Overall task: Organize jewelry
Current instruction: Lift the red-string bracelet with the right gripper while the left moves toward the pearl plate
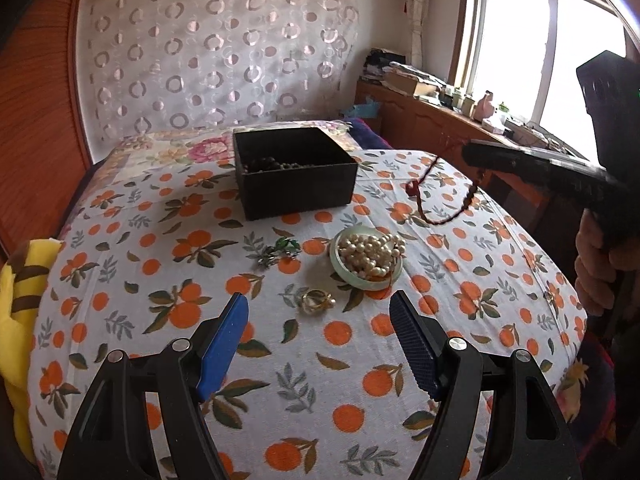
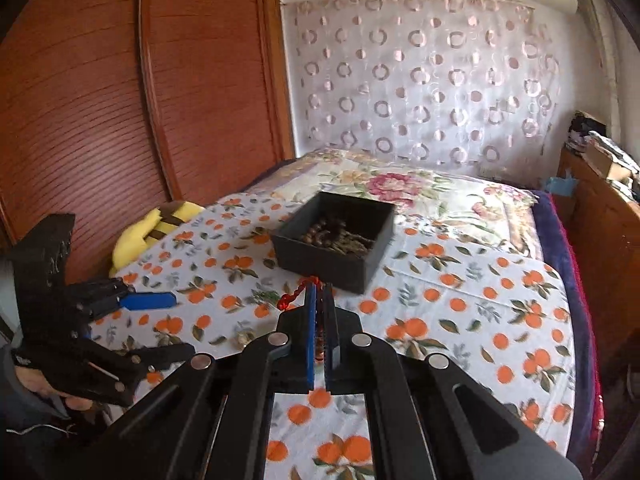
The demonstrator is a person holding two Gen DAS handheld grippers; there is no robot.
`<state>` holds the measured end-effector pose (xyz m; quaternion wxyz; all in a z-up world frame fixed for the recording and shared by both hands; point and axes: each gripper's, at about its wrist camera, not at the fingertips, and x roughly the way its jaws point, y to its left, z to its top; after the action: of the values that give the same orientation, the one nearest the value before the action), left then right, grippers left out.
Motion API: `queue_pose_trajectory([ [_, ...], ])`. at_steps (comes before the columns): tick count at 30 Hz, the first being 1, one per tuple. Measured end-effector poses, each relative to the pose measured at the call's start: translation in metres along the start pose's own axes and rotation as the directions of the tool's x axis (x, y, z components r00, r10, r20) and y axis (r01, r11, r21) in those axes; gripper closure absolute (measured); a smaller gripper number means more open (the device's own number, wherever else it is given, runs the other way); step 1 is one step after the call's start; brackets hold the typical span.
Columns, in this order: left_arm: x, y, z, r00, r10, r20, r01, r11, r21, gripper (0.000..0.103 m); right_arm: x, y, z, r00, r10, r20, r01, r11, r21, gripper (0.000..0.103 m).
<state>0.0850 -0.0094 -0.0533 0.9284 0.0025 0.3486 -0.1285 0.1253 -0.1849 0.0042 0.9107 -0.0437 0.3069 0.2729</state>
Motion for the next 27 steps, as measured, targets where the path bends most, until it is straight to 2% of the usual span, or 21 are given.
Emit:
queue_pose_trajectory([
  [6, 0.016, -0.015, 0.01, 1.0, -0.014, -0.015, 0.014, 0.999, 0.042, 0.033, 0.008, -0.021, -0.036, 0.997, -0.05, -0.058, 0.054, 0.996, 0.074, 0.099],
  [13, 0.042, -0.033, 0.025, 0.998, -0.046, -0.047, 0.051, 0.994, 0.1, 0.053, 0.009, -0.035, -0.069, 0.994, -0.079, -0.072, 0.091, 0.981, 0.173, 0.099],
  [24, 0.088, -0.045, 0.037, 0.989, -0.066, -0.132, 0.084, 0.987, 0.136, 0.068, 0.015, -0.034, -0.085, 0.993, -0.093, -0.07, 0.106, 0.97, 0.217, 0.099],
  [26, 0.092, -0.047, 0.039, 0.987, -0.073, -0.142, 0.093, 0.985, 0.143, 0.076, 0.015, -0.035, -0.087, 0.994, -0.086, -0.072, 0.1, 0.97, 0.22, 0.099],
  [27, 0.094, -0.048, 0.039, 0.987, -0.071, -0.147, 0.093, 0.985, 0.147, 0.076, 0.015, -0.035, -0.087, 0.994, -0.086, -0.072, 0.1, 0.97, 0.22, 0.099],
])
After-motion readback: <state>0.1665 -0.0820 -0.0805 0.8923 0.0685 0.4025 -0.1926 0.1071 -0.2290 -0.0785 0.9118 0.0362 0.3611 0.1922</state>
